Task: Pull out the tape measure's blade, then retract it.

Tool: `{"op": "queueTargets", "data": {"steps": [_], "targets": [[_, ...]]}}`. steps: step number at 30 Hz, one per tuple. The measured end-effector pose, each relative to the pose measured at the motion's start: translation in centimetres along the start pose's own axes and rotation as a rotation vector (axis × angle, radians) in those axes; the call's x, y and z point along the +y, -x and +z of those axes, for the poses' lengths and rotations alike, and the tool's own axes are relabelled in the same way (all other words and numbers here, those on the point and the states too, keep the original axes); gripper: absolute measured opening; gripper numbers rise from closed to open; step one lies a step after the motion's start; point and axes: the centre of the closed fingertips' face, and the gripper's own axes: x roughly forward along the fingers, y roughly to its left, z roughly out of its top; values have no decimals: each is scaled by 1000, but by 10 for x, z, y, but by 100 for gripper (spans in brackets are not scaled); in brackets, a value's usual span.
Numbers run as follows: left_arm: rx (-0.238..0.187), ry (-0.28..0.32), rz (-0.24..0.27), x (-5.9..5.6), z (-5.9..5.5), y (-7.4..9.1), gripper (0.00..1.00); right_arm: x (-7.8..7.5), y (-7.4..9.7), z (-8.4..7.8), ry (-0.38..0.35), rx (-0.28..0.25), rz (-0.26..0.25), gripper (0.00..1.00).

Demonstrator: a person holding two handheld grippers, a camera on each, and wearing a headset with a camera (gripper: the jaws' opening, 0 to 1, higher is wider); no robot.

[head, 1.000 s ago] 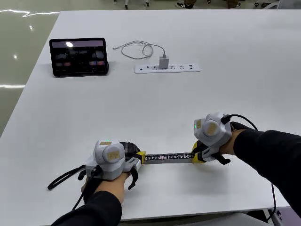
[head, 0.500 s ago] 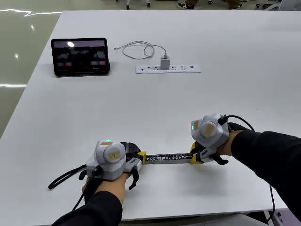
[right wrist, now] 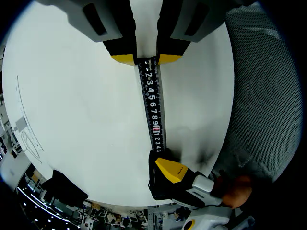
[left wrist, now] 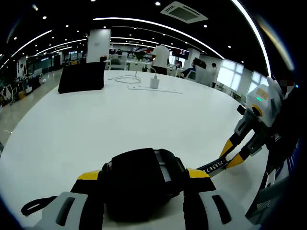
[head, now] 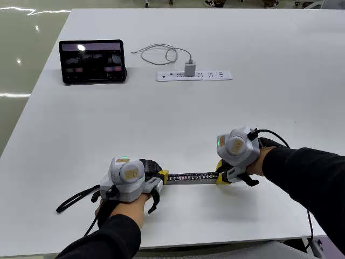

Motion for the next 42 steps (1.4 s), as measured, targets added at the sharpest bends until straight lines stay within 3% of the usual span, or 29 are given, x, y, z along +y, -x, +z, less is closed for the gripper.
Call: {"op": "queueTargets", "data": {"steps": [42], "targets": [[3, 2, -7, 1, 0, 0, 63, 1, -7, 17, 1, -18, -1, 11]]}}
